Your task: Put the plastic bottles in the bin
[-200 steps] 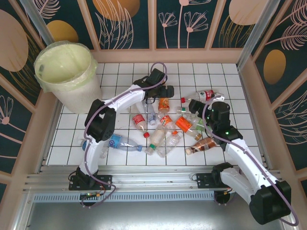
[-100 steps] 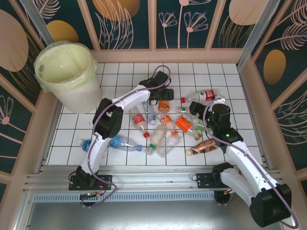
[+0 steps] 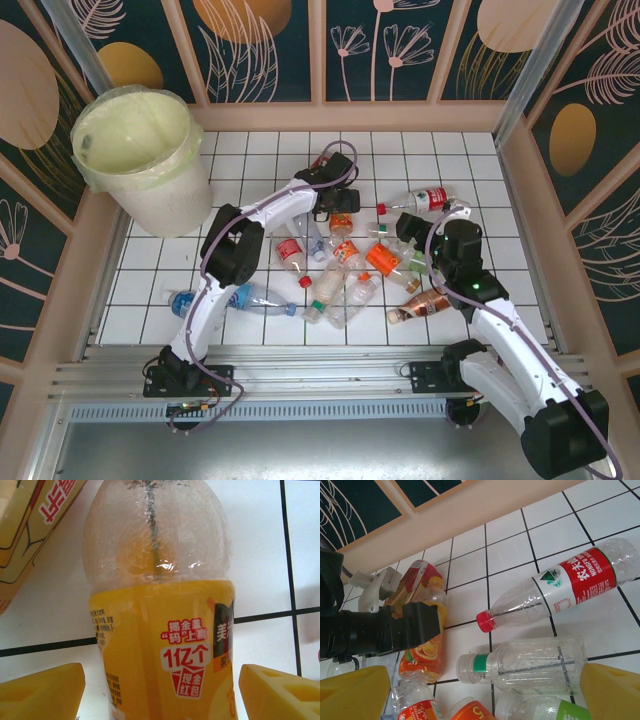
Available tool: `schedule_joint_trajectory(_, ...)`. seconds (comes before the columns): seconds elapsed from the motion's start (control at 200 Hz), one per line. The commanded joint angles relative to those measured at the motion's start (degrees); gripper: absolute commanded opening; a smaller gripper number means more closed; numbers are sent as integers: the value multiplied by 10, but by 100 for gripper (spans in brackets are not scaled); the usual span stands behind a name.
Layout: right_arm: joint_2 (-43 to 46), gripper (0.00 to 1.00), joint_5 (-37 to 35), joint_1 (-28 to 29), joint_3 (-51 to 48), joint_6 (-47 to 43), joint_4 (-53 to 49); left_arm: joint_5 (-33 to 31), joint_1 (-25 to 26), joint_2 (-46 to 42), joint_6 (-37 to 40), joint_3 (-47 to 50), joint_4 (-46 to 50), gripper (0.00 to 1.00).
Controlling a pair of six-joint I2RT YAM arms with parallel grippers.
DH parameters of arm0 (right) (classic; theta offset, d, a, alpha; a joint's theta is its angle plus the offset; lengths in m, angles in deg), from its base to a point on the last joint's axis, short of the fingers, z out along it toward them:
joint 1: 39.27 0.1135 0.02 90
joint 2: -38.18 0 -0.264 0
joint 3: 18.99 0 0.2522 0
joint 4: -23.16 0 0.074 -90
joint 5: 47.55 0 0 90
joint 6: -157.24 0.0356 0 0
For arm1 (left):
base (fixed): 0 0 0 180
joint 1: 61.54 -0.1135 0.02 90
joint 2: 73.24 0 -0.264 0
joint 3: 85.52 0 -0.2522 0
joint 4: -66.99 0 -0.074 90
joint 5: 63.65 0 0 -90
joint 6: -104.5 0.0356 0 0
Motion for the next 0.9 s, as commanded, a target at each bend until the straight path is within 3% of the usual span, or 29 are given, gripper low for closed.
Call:
schedule_joint_trajectory(0.0, 10, 98, -5, -2, -8, 13, -6, 7, 3, 22, -9, -17, 10, 81)
schedule_joint_trajectory(0.27, 13, 98, 4, -1, -18, 19, 8, 9, 3, 27, -12, -14, -2, 75)
schedule_joint_trajectory(0.706, 10, 98, 9, -2, -28, 33, 15, 14, 3, -5, 12, -7, -56, 57)
schedule_joint_trajectory(0.896, 6, 97, 60, -16, -18, 49, 22, 22, 3, -50, 48, 10, -94, 53)
